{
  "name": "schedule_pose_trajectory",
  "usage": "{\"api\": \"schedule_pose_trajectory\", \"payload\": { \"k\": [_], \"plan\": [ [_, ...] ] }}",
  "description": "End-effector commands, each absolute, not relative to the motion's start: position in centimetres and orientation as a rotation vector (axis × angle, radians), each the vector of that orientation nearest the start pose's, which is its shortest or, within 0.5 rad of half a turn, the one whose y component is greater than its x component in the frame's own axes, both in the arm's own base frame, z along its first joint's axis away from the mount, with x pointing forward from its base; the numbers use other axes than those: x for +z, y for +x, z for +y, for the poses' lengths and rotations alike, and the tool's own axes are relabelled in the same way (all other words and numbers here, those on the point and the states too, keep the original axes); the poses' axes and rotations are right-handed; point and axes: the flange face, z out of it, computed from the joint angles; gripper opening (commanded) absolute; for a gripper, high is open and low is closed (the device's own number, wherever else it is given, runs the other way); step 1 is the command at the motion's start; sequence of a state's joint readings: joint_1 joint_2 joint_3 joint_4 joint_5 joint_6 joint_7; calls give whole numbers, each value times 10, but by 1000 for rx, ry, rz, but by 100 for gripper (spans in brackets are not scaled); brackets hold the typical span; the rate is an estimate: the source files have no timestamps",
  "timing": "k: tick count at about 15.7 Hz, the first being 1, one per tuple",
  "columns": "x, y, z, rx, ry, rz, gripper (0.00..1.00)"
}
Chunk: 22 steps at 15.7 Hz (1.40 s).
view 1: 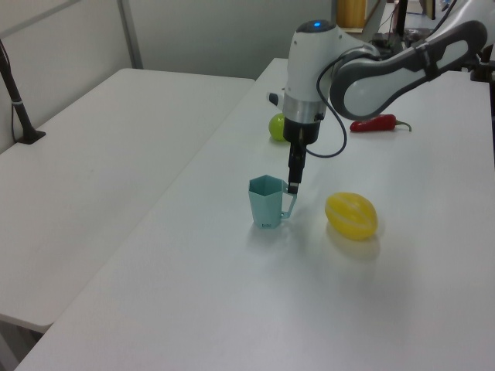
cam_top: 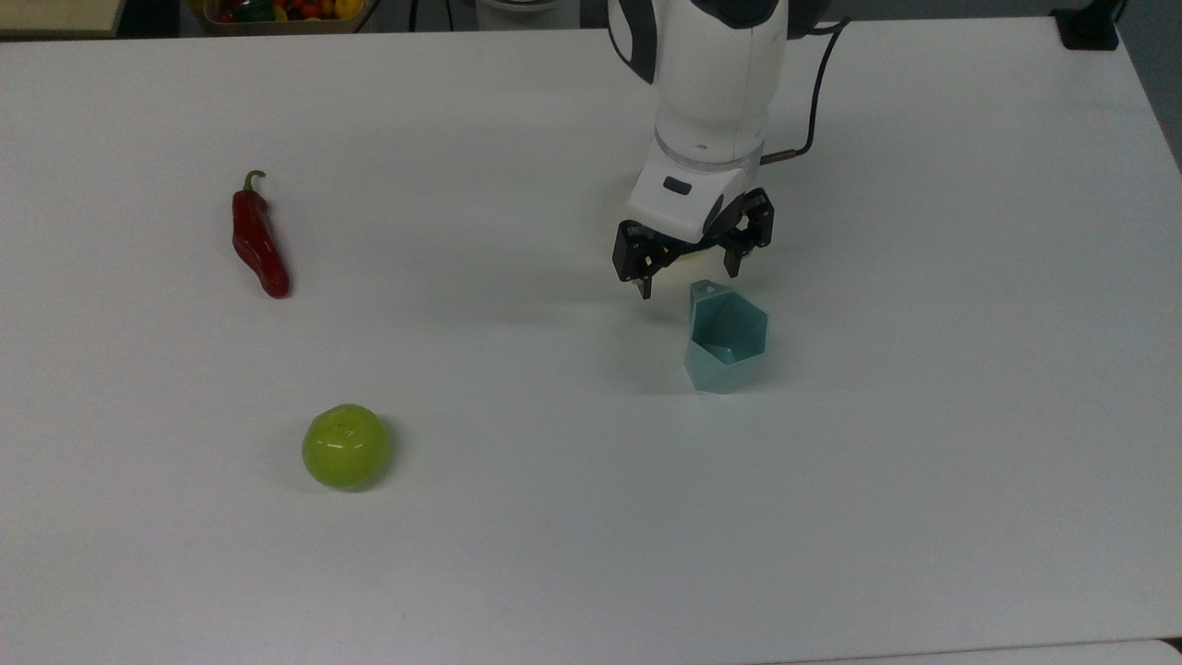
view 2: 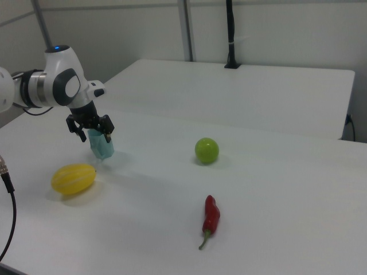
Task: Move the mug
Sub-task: 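Move the gripper down over the teal hexagonal mug, then close the gripper on the teal mug's rim and lift it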
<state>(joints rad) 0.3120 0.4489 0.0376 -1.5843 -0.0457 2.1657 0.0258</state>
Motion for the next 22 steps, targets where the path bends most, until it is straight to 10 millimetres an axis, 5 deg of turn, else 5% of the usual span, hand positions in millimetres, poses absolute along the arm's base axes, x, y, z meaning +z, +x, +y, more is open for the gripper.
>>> {"api": "schedule_pose_trajectory", "payload": {
  "k": [1,5,16,20,22],
  "plan": [
    [365,652,244,-245,-3122,-521,100],
    [346,651,253,-231,-3128,-551,81],
    [343,649,258,-223,-3125,-549,34],
    [343,648,259,-221,-3124,-557,1],
    [343,648,260,-221,-3124,-560,0]
  ]
}}
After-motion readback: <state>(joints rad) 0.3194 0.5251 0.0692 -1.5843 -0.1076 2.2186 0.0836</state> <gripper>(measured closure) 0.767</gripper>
